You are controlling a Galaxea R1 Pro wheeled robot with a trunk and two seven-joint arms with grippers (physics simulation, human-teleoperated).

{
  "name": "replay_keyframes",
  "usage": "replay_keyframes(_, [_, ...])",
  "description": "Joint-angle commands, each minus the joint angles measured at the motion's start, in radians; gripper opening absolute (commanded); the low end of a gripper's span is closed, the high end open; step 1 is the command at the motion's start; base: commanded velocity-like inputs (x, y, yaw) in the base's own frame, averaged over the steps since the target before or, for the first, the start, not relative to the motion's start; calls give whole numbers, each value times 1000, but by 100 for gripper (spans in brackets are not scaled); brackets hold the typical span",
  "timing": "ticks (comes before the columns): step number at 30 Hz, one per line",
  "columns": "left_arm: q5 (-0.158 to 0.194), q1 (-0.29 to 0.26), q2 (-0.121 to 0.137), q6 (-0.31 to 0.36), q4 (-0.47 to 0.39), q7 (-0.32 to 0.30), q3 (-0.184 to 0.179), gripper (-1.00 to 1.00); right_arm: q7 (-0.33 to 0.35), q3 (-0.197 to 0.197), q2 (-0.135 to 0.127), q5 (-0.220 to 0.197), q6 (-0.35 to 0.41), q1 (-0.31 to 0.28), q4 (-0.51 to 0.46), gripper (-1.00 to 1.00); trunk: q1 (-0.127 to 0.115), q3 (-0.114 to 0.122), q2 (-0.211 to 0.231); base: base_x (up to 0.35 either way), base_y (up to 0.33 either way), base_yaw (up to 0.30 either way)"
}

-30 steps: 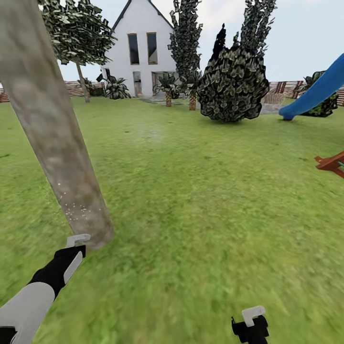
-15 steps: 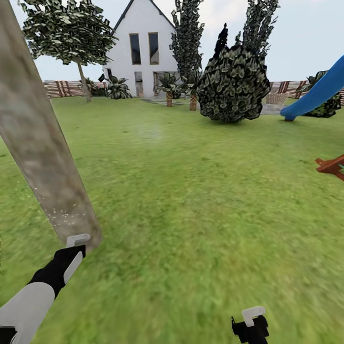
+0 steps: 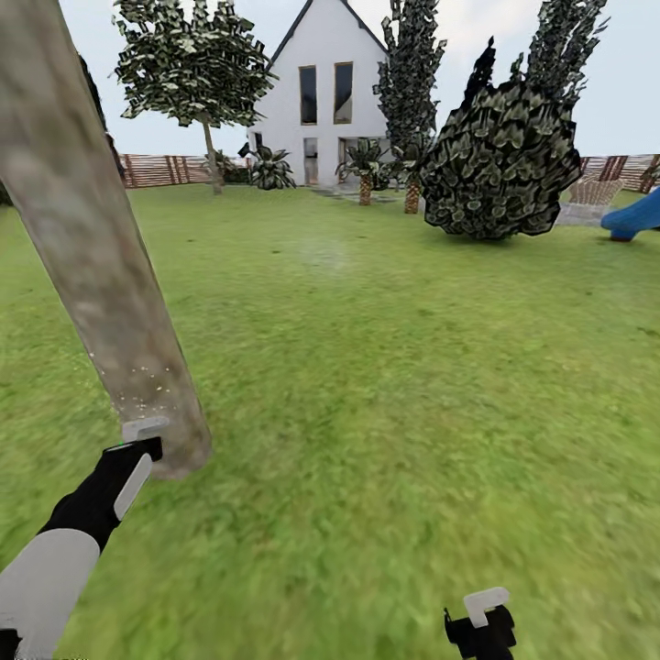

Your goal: In the garden, pick up the pesticide atomizer on the floor and spray pesticide onto both trees until each tree trunk is fully covered.

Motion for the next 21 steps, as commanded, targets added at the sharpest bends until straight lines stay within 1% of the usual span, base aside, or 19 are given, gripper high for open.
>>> replay_keyframes(1, [10, -2, 3, 5, -2, 6, -1, -100, -6, -6, 0, 11, -3, -1, 2, 100, 0, -1, 0, 215, -217, 277])
replay_keyframes(3, [12, -6, 10, 5, -3, 6, 0, -100, -6, -6, 0, 11, -3, 0, 2, 100, 0, -1, 0, 215, -217, 277])
replay_keyframes(5, [13, -8, 11, 6, -4, 6, 0, -100, -6, -6, 0, 11, -3, -1, 2, 100, 0, -1, 0, 178, -227, 277])
replay_keyframes(8, [13, -9, 11, 7, -4, 6, 0, -100, -6, -6, 0, 11, -3, 0, 2, 100, 0, -1, 0, 44, -261, 277])
replay_keyframes(12, [13, -20, 11, 56, -17, 6, -1, -100, -6, -6, 0, 11, -3, -1, 2, 100, 0, -1, 0, 3, -272, 267])
replay_keyframes(14, [12, -28, 11, 65, -22, 6, -1, -100, -6, -6, 0, 11, -4, 0, 2, 100, 0, -1, 0, 47, -268, 105])
replay_keyframes(16, [10, -30, 10, 67, -27, 6, -3, -100, -6, -7, -1, 11, -4, 0, 1, 100, 0, -1, 0, 173, -227, 24])
replay_keyframes(17, [9, -40, 9, 68, -33, 6, -3, -100, -6, -6, -2, 11, -3, 0, 0, 100, 0, -1, 0, 229, -189, 5])
replay_keyframes(19, [6, -49, 9, 68, -35, 6, -4, -100, -6, -6, -2, 11, -3, 0, 0, 100, 0, -1, 0, 256, -174, 2])
replay_keyframes(21, [3, -54, 11, 68, -36, 6, -5, -100, -6, -6, -2, 11, -3, 0, 0, 100, 0, -1, 0, 105, -66, 0])
